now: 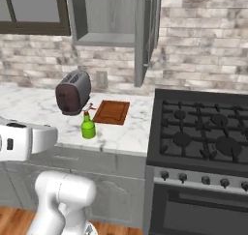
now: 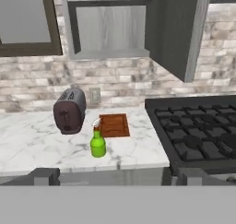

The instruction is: Grab the spray bottle from the cabinet, then place it next to the cutting board for sanitizing. Then grab the dish brush from the countertop next to the sink and place it next to the cutting board.

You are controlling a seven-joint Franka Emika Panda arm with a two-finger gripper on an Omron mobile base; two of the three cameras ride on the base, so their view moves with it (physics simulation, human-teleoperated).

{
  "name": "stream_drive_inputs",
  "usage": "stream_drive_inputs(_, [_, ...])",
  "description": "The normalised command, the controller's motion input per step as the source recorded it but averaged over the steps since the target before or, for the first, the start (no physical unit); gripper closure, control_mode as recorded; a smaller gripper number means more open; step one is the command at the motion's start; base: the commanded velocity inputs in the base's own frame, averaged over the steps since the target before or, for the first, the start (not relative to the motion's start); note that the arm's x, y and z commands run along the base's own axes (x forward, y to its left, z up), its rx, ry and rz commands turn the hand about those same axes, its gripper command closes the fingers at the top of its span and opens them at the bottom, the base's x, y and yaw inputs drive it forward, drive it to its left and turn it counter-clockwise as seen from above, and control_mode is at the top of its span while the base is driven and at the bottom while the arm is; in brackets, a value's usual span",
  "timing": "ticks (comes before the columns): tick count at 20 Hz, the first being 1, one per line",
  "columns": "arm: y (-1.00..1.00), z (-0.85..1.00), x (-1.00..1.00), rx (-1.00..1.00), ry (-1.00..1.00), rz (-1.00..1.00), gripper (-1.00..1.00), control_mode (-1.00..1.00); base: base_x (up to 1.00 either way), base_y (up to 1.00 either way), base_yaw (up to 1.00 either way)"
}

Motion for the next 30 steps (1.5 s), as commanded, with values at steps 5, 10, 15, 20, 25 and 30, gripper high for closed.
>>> stream_drive_inputs(5, [0.00, 0.00, 0.00, 0.00, 0.00, 0.00, -1.00, 1.00, -0.95, 0.00, -0.01])
stream_drive_inputs(10, [0.00, 0.00, 0.00, 0.00, 0.00, 0.00, -1.00, 1.00, -0.62, -0.06, -0.07])
stream_drive_inputs(15, [0.00, 0.00, 0.00, 0.00, 0.00, 0.00, -1.00, 1.00, 0.01, -0.37, -0.38])
stream_drive_inputs(20, [0.00, 0.00, 0.00, 0.00, 0.00, 0.00, -1.00, 1.00, 0.10, -0.34, -0.71])
stream_drive_inputs(25, [0.00, 0.00, 0.00, 0.00, 0.00, 0.00, -1.00, 1.00, 0.03, -0.41, -0.71])
stream_drive_inputs(30, [0.00, 0.00, 0.00, 0.00, 0.00, 0.00, -1.00, 1.00, 0.00, -0.42, -0.60])
